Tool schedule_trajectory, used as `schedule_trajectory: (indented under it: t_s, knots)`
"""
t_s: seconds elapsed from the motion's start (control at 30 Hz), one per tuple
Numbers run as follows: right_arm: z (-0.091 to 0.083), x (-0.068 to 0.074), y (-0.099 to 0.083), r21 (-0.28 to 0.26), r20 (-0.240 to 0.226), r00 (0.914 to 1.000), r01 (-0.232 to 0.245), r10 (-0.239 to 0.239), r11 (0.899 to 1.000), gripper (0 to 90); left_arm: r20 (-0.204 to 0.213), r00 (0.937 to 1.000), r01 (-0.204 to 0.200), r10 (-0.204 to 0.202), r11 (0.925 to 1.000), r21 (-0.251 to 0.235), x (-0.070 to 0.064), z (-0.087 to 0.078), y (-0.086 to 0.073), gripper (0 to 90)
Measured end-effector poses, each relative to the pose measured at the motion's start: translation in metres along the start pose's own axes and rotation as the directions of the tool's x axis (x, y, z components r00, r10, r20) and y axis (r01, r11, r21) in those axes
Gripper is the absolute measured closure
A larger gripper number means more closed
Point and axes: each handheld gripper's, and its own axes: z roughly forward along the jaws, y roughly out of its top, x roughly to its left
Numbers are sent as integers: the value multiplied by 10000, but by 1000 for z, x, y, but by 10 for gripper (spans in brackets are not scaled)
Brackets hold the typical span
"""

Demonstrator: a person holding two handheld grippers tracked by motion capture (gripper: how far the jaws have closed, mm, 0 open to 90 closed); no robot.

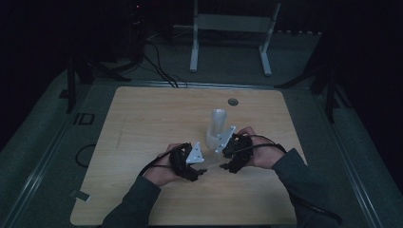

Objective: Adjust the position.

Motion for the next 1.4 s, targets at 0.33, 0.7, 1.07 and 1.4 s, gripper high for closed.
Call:
schedule_trajectory:
  t_s: [0.33, 0.7, 1.07, 1.4]
  knots:
    - [1, 1, 8, 407, -194, 9993, 340, -332, 9986, 318, 84, 9999, -127, 126, 9998, 162, -2, 2, 1, 299]
    - [4, 3, 13, 846, -492, 9969, 661, -621, 9942, 317, 132, 9994, -320, 317, 9991, 260, -5, 4, 2, 299]
    - [12, 4, 20, 1111, -614, 9942, 944, -880, 9893, 318, 222, 9991, -372, 371, 9993, 65, -6, 3, 3, 298]
    - [18, 6, 23, 1254, -678, 9943, 905, -825, 9880, 340, 432, 9984, -344, 360, 9987, -364, -7, 1, 4, 297]
